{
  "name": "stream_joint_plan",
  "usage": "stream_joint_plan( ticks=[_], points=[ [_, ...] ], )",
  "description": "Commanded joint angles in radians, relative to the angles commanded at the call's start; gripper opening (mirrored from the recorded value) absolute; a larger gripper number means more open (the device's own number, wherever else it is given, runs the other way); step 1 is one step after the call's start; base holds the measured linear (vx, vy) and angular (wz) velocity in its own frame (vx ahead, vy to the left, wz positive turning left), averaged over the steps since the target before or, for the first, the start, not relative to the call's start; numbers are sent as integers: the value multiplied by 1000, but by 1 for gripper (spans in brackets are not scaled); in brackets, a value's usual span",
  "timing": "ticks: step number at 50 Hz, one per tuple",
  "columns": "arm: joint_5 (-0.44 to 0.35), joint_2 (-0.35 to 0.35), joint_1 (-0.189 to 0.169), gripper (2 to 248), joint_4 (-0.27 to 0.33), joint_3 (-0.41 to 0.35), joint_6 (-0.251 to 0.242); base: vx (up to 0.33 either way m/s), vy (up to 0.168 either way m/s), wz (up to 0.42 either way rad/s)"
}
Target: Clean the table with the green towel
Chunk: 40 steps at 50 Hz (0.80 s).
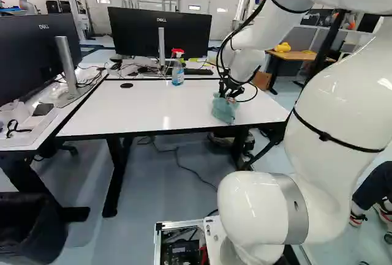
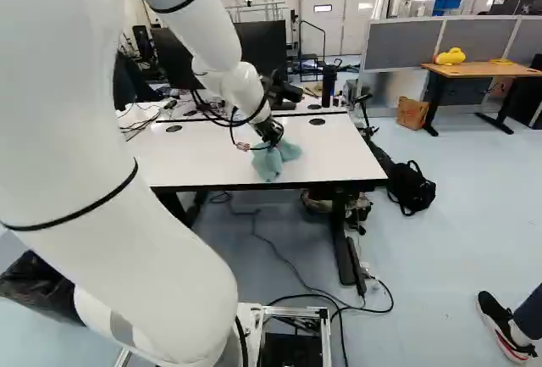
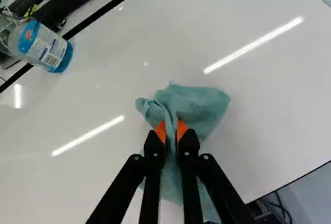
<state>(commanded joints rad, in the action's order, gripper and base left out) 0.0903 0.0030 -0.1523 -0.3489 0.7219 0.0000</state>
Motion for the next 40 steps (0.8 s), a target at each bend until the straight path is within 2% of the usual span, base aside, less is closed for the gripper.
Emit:
stream_joint_plan(
  ticks=[14,40],
  points=[
    [0,70,22,44,0,-70,0,0,0,0],
    [0,73,24,44,0,-73,0,0,0,0]
  ],
)
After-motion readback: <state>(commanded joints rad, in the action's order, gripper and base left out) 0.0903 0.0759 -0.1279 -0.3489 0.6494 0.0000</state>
